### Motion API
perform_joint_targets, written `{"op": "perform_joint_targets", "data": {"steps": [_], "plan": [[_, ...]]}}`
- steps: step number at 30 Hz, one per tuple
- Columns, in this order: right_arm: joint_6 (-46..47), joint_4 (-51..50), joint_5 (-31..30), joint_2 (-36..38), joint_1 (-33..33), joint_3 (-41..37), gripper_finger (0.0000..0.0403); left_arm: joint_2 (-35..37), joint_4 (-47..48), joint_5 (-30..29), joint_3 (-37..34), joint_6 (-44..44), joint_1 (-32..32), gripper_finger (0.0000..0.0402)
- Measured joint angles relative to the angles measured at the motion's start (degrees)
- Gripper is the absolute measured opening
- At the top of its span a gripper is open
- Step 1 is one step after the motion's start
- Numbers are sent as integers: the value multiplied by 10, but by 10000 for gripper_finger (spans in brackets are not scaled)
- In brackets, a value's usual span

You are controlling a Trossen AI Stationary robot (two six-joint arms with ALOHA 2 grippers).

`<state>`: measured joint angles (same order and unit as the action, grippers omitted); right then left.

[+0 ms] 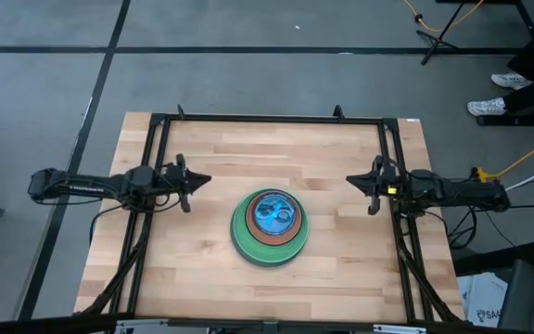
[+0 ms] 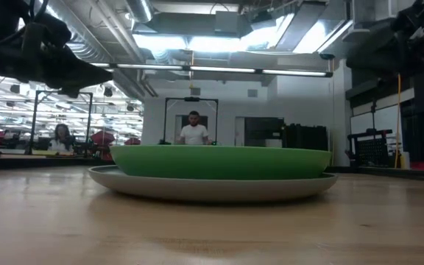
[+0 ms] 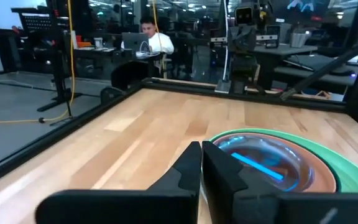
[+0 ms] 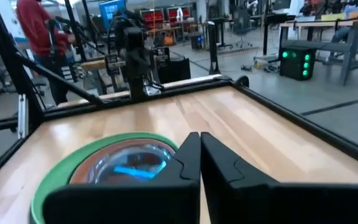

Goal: Stack plastic plates
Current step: Return to Home Position

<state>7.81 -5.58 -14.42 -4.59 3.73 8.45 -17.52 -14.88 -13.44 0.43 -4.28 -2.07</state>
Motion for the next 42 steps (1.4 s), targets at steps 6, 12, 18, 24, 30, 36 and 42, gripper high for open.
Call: {"op": "perform_joint_targets", "data": {"steps": [6,12,18,24,30,36,42], "plan": [[-18,58,8,30,0,-41,1,36,29,-9,0,-1,0,1],[-22,89,25,41,0,-80,1,38,48,-9,0,2,0,2],[-26,85,36,44,0,-80,1,41,69,-7,0,10,0,3],[-26,83,40,44,0,-80,1,77,80,-5,0,22,0,1],[-40,83,40,44,0,-80,1,130,121,-4,0,19,0,3],[-40,82,40,44,0,-80,1,164,122,6,0,31,0,3],[-36,82,40,44,0,-80,1,174,124,18,0,28,0,4]]}}
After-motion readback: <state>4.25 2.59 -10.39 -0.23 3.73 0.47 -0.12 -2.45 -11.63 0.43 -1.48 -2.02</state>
